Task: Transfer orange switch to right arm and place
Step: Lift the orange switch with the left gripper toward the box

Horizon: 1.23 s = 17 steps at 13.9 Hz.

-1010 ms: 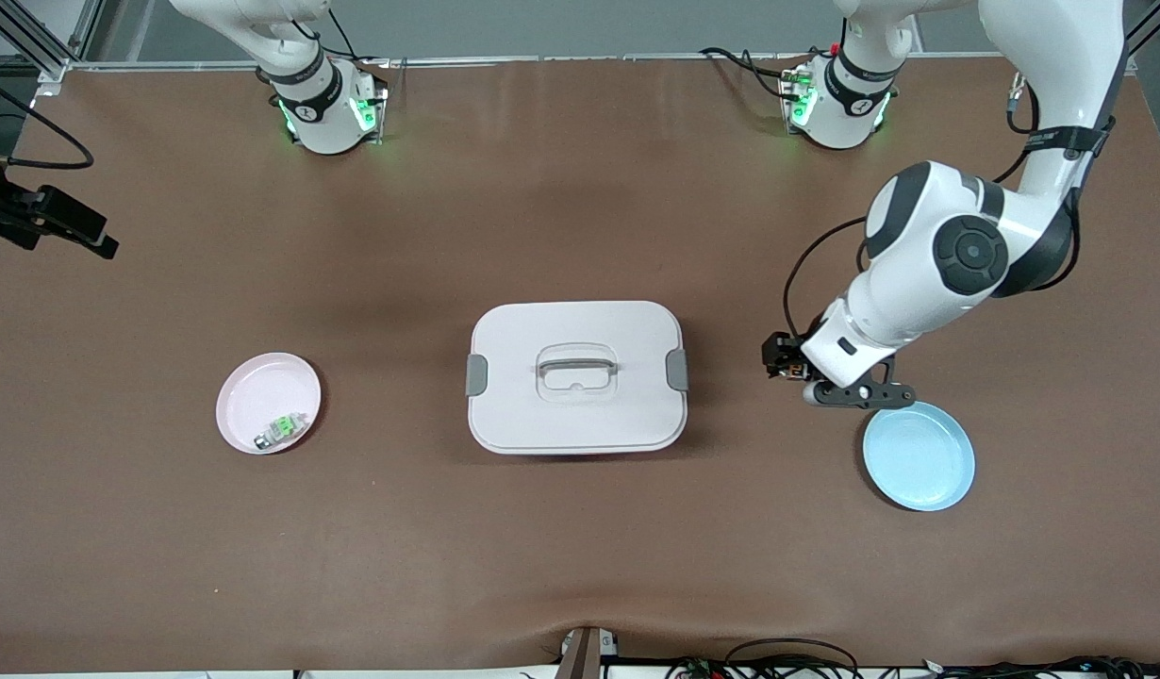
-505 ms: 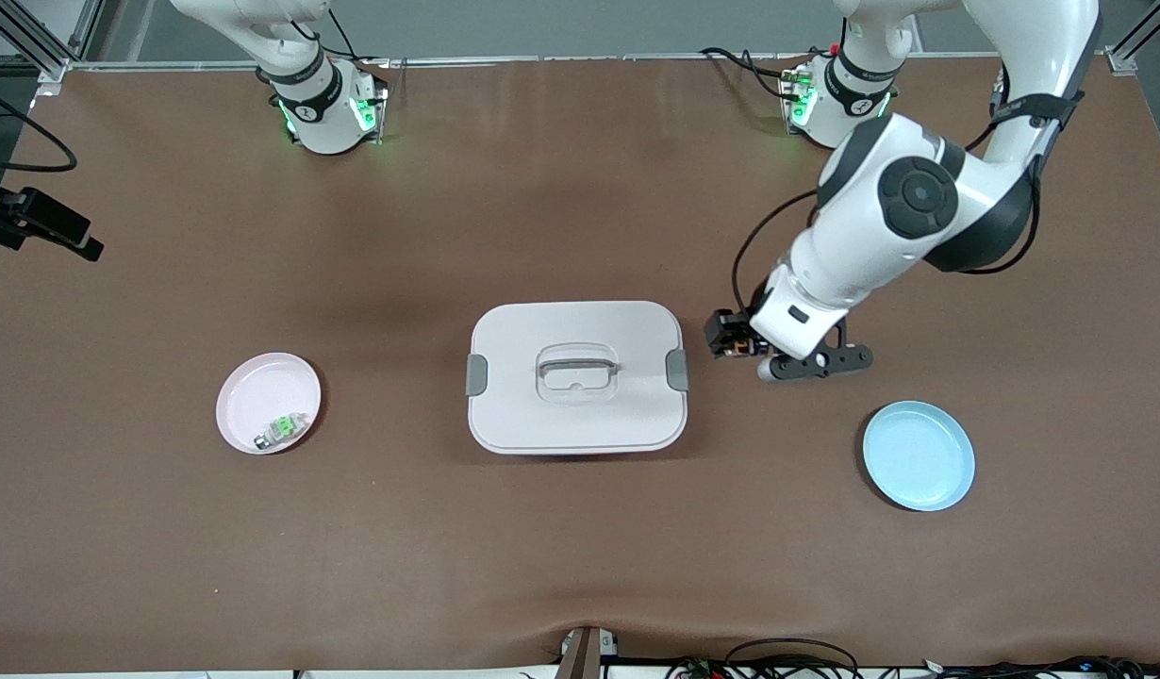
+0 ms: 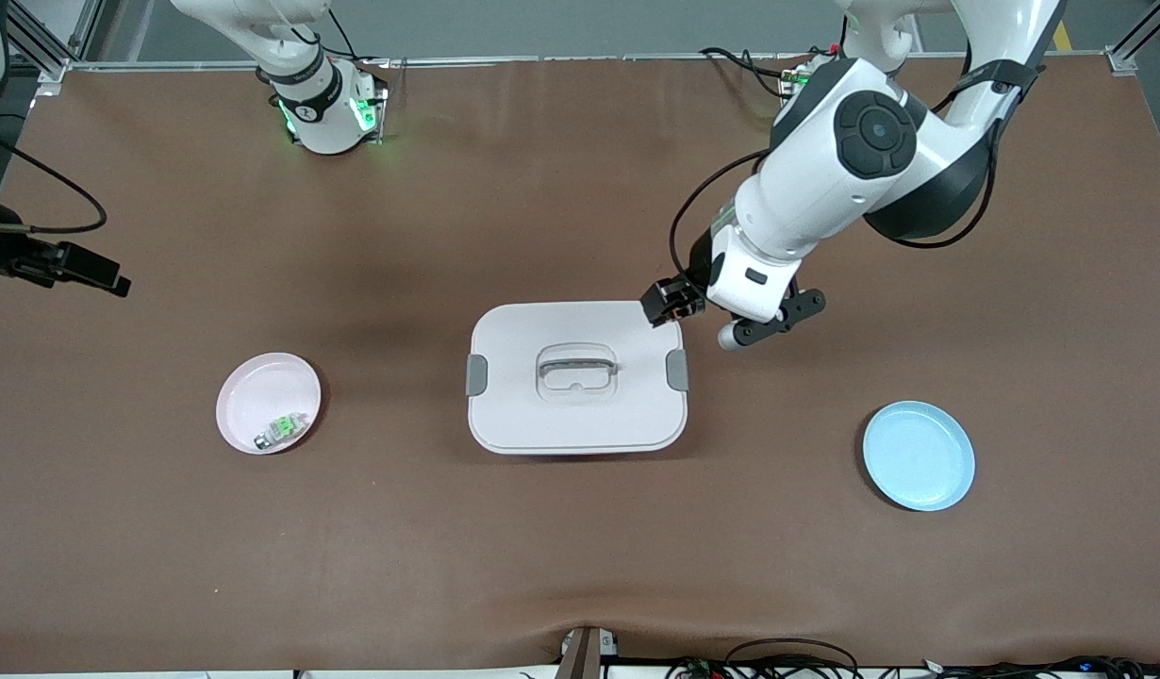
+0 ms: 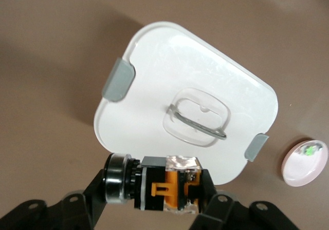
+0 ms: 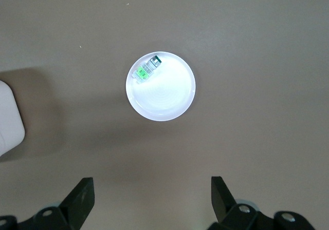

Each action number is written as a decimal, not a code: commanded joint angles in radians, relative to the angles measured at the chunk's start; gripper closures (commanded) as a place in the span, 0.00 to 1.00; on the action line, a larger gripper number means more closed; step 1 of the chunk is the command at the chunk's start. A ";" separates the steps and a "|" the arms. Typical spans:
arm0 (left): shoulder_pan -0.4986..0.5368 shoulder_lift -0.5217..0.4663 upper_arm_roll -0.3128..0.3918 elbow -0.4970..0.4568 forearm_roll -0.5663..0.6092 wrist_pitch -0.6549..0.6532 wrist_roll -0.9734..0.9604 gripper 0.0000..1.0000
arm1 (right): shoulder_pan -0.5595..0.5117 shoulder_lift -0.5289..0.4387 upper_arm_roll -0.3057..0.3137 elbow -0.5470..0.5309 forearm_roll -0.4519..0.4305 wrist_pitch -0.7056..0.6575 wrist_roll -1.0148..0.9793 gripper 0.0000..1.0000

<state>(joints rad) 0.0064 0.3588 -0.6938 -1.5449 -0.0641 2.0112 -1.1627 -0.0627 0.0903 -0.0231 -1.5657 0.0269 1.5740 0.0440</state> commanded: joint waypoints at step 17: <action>-0.401 0.152 0.118 0.184 0.000 0.018 -0.903 1.00 | 0.023 -0.391 0.022 -0.577 0.557 0.340 0.123 0.00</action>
<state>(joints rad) -0.3466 0.4988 -0.6145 -1.3934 -0.0652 2.0283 -2.0208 -0.0734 -0.1669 -0.0056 -1.9627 0.5272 1.8099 0.1519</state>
